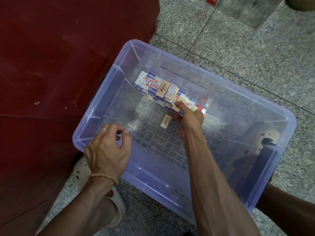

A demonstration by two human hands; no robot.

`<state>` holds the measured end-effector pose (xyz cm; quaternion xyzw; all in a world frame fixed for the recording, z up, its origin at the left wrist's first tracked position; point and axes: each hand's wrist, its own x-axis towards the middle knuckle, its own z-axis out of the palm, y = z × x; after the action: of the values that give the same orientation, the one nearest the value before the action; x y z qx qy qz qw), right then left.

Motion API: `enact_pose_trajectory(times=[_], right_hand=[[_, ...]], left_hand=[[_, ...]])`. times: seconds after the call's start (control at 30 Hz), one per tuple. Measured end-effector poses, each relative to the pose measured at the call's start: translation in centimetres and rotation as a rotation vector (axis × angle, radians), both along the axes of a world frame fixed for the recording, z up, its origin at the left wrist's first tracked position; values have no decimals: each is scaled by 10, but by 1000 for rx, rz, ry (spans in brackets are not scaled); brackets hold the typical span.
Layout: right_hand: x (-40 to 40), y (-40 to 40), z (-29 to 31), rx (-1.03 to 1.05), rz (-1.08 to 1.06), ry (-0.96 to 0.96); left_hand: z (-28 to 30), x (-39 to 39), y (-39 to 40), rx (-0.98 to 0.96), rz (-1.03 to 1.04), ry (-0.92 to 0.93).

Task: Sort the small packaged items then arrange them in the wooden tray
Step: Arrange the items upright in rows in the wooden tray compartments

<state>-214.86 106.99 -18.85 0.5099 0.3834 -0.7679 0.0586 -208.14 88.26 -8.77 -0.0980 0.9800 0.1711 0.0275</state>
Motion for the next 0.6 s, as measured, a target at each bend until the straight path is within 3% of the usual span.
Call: enact_pose_trajectory(times=[0.4, 0.6], right_hand=[[36, 43, 50, -137, 23, 156], [57, 44, 112, -276, 162, 324]], left_hand=[[7, -2, 3, 10, -33, -30], [22, -5, 2, 230, -16, -15]])
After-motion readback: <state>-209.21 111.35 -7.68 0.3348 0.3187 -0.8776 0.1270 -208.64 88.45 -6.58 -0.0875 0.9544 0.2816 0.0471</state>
